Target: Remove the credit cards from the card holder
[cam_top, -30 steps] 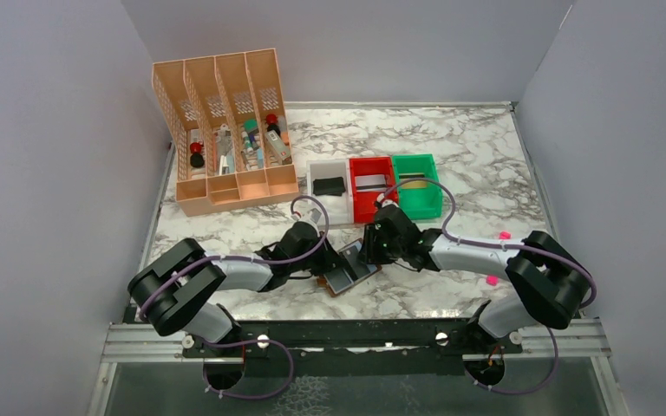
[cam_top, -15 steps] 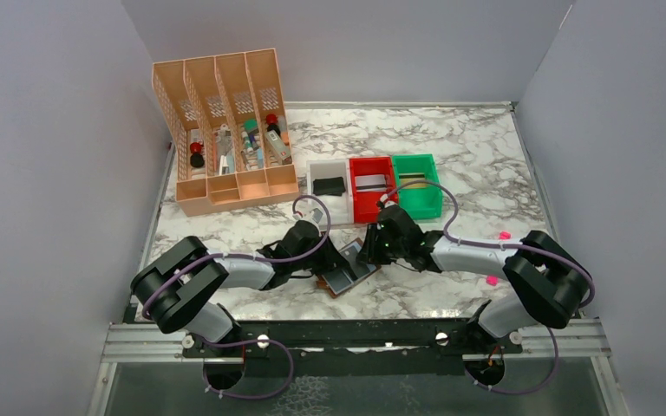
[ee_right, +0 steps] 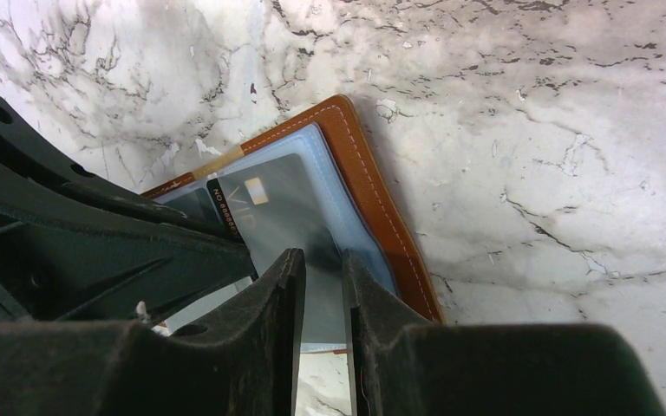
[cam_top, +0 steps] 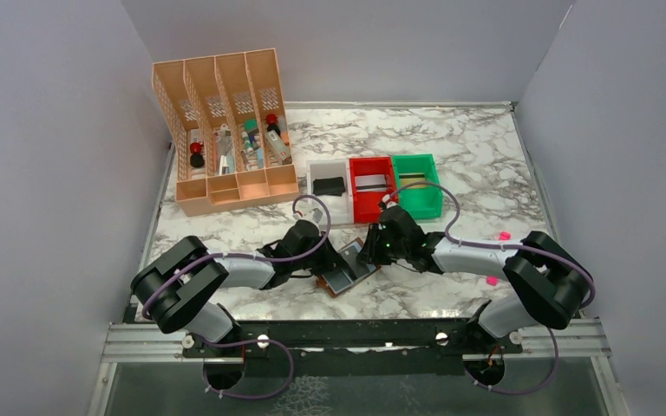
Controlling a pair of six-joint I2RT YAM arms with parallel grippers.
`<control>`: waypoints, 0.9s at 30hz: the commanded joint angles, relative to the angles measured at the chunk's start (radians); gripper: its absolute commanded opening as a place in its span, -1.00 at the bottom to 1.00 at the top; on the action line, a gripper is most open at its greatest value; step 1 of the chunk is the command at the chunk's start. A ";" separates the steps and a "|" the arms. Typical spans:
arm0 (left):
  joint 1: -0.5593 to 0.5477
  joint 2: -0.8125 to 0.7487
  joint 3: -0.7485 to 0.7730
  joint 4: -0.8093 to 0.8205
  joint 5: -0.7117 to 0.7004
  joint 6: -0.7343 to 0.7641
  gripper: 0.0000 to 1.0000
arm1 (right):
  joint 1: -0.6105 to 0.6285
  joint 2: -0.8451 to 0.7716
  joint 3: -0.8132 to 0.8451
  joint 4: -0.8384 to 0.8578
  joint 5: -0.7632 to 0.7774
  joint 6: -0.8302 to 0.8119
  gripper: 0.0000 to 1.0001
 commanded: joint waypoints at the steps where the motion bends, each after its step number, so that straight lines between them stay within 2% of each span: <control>1: -0.008 -0.010 0.011 0.025 -0.007 0.007 -0.88 | 0.028 0.049 -0.041 -0.057 -0.062 0.032 -0.46; 4: -0.007 -0.030 -0.004 0.026 -0.014 0.007 -1.00 | 0.028 0.035 -0.034 -0.084 -0.017 0.039 -0.44; 12: 0.005 -0.087 -0.013 -0.025 0.008 0.048 -1.00 | 0.028 -0.029 -0.041 -0.130 0.065 0.053 -0.38; 23: 0.067 -0.145 0.093 -0.265 0.034 0.174 -1.00 | 0.028 -0.034 -0.046 -0.081 0.002 0.041 -0.37; 27: 0.070 -0.099 0.079 -0.201 0.083 0.163 -1.00 | 0.028 -0.020 -0.047 -0.024 -0.074 0.018 -0.38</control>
